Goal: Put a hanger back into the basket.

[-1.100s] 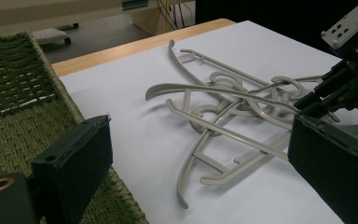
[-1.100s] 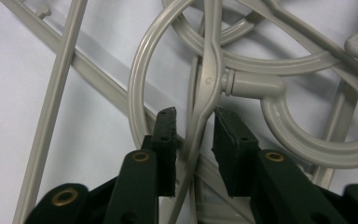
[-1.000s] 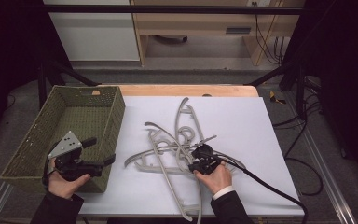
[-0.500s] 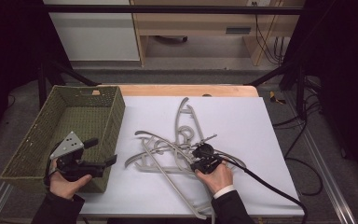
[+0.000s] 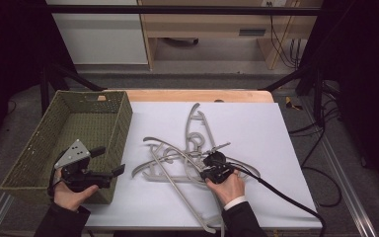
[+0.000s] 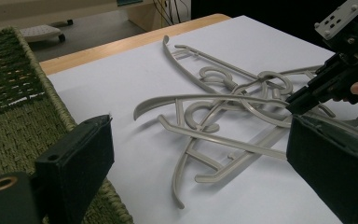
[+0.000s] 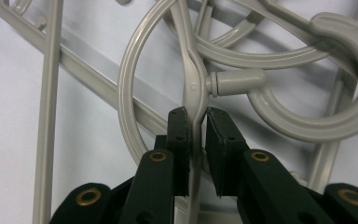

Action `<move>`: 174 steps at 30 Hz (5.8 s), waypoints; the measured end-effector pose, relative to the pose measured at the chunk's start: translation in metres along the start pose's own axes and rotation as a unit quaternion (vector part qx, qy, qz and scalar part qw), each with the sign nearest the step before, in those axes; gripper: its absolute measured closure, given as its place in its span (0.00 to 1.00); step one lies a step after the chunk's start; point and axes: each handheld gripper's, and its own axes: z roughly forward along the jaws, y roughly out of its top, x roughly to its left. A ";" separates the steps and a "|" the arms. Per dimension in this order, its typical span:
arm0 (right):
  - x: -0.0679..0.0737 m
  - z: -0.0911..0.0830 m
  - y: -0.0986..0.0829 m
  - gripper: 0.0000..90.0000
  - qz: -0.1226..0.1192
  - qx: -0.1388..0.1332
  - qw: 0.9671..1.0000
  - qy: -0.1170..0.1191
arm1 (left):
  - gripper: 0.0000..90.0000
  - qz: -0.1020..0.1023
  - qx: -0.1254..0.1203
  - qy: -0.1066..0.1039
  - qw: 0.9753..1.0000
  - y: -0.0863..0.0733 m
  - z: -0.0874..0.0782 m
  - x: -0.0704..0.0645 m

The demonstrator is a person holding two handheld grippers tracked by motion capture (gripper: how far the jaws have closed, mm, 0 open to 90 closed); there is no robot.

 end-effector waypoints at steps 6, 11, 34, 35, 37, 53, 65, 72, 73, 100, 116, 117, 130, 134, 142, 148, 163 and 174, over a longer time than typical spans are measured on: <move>0.000 -0.006 0.000 0.93 -0.002 0.000 1.000 -0.001 | 0.08 0.000 0.004 -0.002 1.000 -0.001 0.003 -0.001; -0.004 -0.014 0.001 0.93 -0.009 -0.001 1.000 -0.005 | 0.08 0.001 0.004 -0.003 1.000 0.000 0.003 -0.002; -0.018 -0.010 -0.002 0.92 -0.025 -0.020 0.999 -0.005 | 0.08 0.005 0.012 -0.008 1.000 -0.001 0.006 -0.004; -0.019 -0.010 -0.002 0.91 -0.031 -0.020 0.999 -0.008 | 0.08 0.006 0.013 -0.008 1.000 -0.001 0.006 -0.005; -0.017 -0.008 -0.002 0.84 -0.032 -0.019 0.999 -0.011 | 0.09 0.005 0.013 -0.009 1.000 -0.001 0.006 -0.005; -0.016 -0.011 -0.004 0.92 -0.032 -0.017 0.999 -0.016 | 0.09 0.009 0.015 -0.010 1.000 -0.001 0.006 -0.006; -0.017 -0.047 -0.003 0.93 -0.090 -0.050 0.995 0.012 | 0.10 0.030 0.018 -0.036 0.999 0.009 0.003 -0.019; -0.009 -0.071 -0.004 0.93 -0.153 -0.056 0.986 0.037 | 0.10 0.059 0.040 -0.068 0.995 0.020 0.009 -0.036; -0.009 -0.071 -0.004 0.93 -0.153 -0.056 0.986 0.037 | 0.10 0.059 0.040 -0.068 0.995 0.020 0.009 -0.036; 0.031 -0.082 -0.006 0.92 -0.288 -0.060 0.947 0.128 | 0.28 0.182 0.195 -0.180 0.947 0.057 0.075 -0.088; 0.036 -0.078 -0.009 0.93 -0.304 -0.053 0.940 0.142 | 0.53 0.212 0.230 -0.202 0.928 0.054 0.105 -0.108; 0.036 -0.078 -0.008 0.93 -0.305 -0.053 0.940 0.144 | 0.56 0.222 0.237 -0.201 0.924 0.053 0.107 -0.109; 0.038 -0.074 -0.010 0.93 -0.317 -0.046 0.936 0.145 | 0.82 0.240 0.264 -0.192 0.914 0.043 0.117 -0.120; 0.039 -0.073 -0.010 0.93 -0.319 -0.043 0.936 0.142 | 0.82 0.242 0.258 -0.185 0.917 0.040 0.118 -0.121; 0.039 -0.070 -0.010 0.93 -0.319 -0.037 0.936 0.142 | 0.84 0.247 0.259 -0.189 0.914 0.036 0.120 -0.121; 0.039 -0.070 -0.011 0.92 -0.323 -0.035 0.935 0.141 | 0.85 0.255 0.255 -0.189 0.913 0.034 0.118 -0.123; 0.038 -0.073 -0.011 0.87 -0.336 -0.038 0.931 0.139 | 0.92 0.271 0.245 -0.202 0.909 0.034 0.110 -0.130; 0.027 -0.103 -0.011 0.72 -0.294 -0.126 0.938 0.131 | 0.92 0.216 0.222 -0.184 0.933 0.040 0.094 -0.120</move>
